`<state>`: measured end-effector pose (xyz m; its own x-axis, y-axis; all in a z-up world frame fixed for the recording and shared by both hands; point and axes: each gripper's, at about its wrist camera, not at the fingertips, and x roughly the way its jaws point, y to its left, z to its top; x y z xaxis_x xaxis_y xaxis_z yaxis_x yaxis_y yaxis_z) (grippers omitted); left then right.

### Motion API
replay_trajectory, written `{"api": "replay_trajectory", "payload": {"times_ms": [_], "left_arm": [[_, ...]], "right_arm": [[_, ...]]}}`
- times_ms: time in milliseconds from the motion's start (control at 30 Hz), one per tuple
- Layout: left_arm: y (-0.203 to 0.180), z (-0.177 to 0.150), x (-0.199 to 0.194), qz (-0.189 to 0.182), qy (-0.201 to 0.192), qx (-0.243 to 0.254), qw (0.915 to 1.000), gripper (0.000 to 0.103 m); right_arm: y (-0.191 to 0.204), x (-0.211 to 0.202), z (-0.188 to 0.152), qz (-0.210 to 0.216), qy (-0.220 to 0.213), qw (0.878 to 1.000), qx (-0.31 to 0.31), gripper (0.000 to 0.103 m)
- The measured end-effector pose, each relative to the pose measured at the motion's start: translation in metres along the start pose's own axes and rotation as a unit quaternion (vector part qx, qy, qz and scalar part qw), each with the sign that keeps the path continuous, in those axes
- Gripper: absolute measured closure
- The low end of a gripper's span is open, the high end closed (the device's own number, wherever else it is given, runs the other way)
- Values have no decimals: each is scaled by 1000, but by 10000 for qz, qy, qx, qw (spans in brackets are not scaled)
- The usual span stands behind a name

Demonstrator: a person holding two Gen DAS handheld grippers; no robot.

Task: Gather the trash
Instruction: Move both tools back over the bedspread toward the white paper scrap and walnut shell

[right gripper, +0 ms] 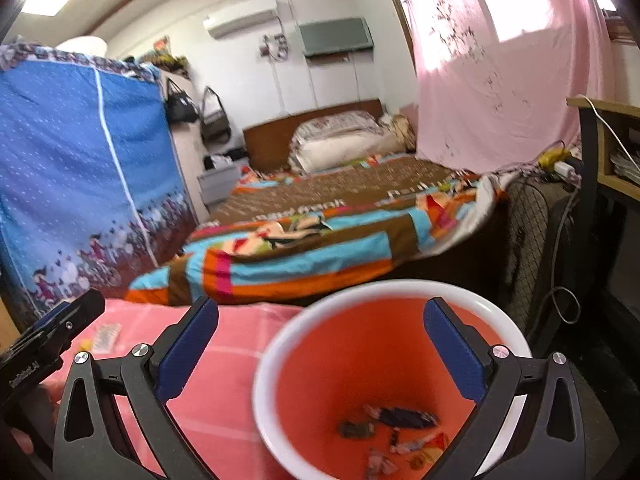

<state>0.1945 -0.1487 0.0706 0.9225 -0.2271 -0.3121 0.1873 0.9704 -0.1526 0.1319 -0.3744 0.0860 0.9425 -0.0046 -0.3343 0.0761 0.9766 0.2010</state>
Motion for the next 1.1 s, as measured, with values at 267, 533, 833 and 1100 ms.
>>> {"api": "replay_trajectory", "payload": {"times_ms": [267, 533, 833, 1100], "left_arm": [[34, 5, -36, 434, -578, 1, 9974, 1], [70, 7, -69, 940, -988, 55, 9906, 1], [119, 3, -106, 1458, -1334, -37, 9803, 1], [170, 1, -132, 1983, -1388, -241, 9700, 1]], "right_arm": [[45, -23, 5, 497, -951, 9938, -307, 0], [84, -40, 2, 959, -1686, 9789, -641, 0], [132, -44, -10, 1481, -2087, 9619, -965, 0], [172, -32, -26, 2017, -1877, 9537, -1205, 0]]}}
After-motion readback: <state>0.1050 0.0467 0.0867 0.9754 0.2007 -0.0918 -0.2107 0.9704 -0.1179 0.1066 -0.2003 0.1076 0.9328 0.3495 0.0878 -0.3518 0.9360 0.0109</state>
